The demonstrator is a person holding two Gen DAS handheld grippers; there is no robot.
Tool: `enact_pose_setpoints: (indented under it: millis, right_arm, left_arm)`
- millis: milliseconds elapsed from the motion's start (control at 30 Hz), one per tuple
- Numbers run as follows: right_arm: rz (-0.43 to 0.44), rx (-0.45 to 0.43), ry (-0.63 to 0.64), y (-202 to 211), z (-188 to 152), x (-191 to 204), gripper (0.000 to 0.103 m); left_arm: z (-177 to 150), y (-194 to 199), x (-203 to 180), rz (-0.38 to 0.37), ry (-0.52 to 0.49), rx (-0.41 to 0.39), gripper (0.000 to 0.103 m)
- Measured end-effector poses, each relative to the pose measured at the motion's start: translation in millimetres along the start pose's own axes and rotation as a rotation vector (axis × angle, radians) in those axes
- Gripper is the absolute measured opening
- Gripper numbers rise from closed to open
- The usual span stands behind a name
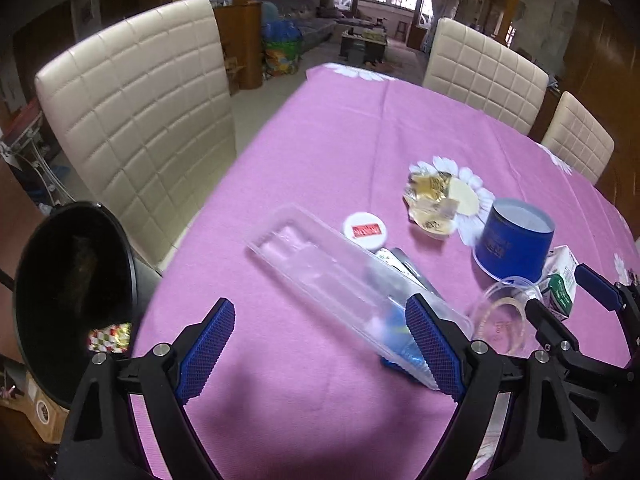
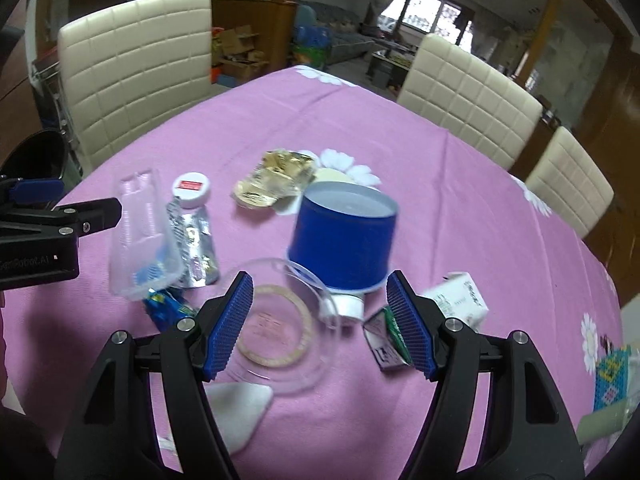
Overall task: Collect trash
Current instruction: 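Grasp the clear plastic tray with left tool while right tool grasps milk carton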
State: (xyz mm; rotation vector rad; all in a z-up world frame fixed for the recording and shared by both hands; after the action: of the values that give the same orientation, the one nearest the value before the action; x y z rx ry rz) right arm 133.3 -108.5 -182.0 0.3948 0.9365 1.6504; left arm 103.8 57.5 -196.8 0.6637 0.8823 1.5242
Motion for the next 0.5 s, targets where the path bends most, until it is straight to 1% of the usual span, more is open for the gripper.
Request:
enact_pose_setpoints:
  millis: [100,167,233,300,333,400,467,500]
  right_arm:
    - [-0.044,-0.001,-0.025,0,-6,-16,0.07]
    - [-0.091,0.005,-0.047,-3,-12,-27,0.072]
    - [-0.13,0.003,-0.067,-4,-16,-37,0.085]
    - [-0.151,-0.005,-0.096,-5,-18,-48,0.088]
    - [-0.154,-0.004,-0.11,-7,-20,-53,0.09]
    - [-0.158,0.009,-0.132,-13,-20,-59,0.092]
    - [-0.157,0.022,-0.157,-21,-20,-65,0.092]
    - [-0.157,0.024,-0.167,-24,-20,-67,0.093]
  left_arm:
    - [-5,-13,-7,-0.031,0.021,0.045,0.085]
    - [-10,-22,-12,-0.045,0.041,0.077,0.085]
    - [-16,-30,-15,-0.054,0.055,0.101,0.085]
    - [-20,-35,-16,-0.055,0.06,0.11,0.085]
    - [-21,-37,-18,-0.059,0.062,0.109,0.082]
    - [-21,-38,-21,-0.08,0.066,0.097,0.074]
    - [-20,-38,-23,-0.104,0.065,0.092,0.057]
    - [-18,-38,-26,-0.114,0.06,0.087,0.053]
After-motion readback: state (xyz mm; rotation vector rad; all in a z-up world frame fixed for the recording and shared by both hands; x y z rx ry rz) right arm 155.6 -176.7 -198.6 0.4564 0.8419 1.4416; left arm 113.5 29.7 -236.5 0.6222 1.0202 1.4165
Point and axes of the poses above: each gripper's, at about its wrist camera, not at the fingertips, and y roughly against the way its jaws point, x to its left, z to its top, the point moved 7 cm from there along -y, roughly the way its jaws point, and after that the axes turned 2 degrees about -y, right-handed, at the moved point
